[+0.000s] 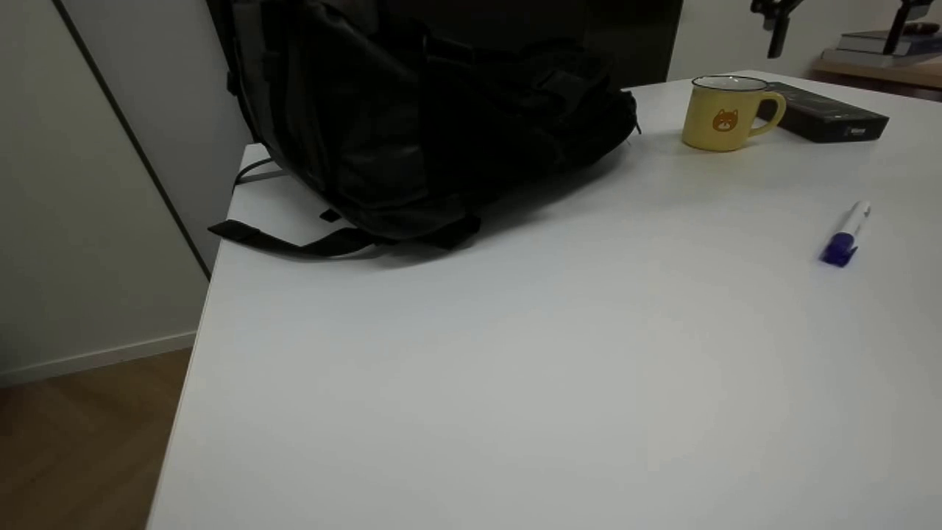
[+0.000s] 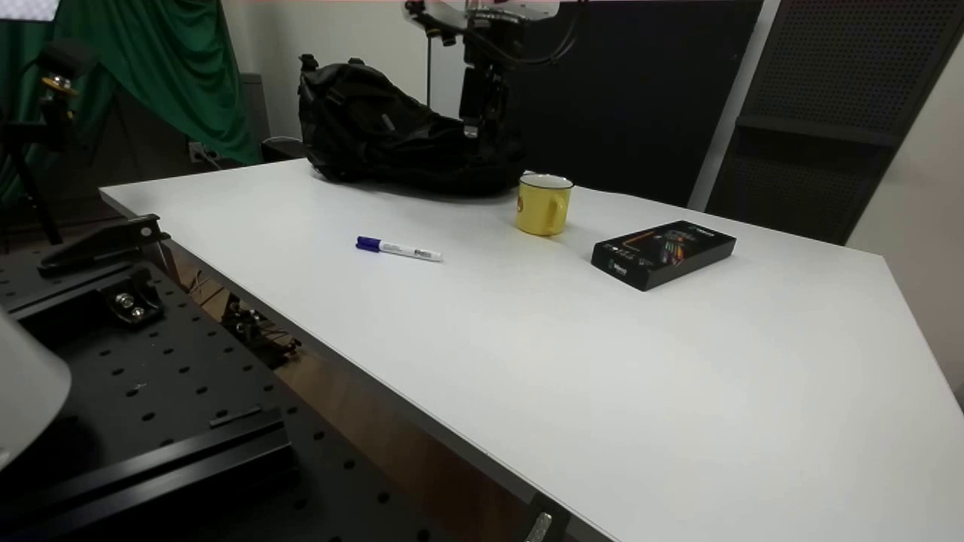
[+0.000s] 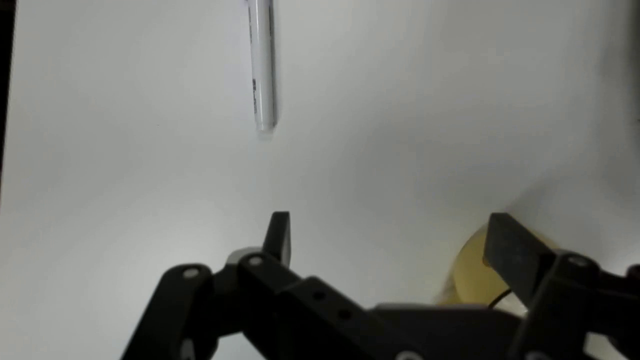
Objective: Put the marker in the yellow cup
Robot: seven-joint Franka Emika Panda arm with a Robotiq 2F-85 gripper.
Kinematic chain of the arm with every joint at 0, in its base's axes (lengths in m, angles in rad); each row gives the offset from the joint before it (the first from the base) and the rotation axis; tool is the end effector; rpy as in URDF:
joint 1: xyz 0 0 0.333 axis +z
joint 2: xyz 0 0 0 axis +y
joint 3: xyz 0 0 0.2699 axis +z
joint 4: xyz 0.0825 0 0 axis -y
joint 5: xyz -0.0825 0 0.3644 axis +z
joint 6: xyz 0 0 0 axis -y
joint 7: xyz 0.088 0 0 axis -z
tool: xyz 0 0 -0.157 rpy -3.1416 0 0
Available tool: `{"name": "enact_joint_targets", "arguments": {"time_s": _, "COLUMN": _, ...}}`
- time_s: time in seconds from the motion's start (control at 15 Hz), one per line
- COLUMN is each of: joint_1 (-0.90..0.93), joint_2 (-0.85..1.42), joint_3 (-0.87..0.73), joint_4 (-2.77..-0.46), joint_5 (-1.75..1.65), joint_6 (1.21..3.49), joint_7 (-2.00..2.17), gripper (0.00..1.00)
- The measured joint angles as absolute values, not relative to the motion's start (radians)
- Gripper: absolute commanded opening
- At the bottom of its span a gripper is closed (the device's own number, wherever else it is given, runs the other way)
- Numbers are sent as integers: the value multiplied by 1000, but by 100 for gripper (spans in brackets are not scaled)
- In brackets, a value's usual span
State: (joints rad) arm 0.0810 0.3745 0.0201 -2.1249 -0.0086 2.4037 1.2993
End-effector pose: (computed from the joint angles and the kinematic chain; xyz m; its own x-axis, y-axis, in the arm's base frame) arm 0.5297 0.0540 0.1470 0.3679 -0.9294 -0.0277 -0.9250 -0.3689 0.0914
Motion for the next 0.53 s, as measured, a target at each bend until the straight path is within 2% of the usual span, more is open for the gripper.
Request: {"name": "enact_joint_targets", "arguments": {"time_s": 0.53, "joint_1": 148, "joint_2": 413, "joint_3": 19, "joint_4": -2174, "joint_5": 17, "joint_6": 2522, "joint_7": 1272, "gripper": 100}}
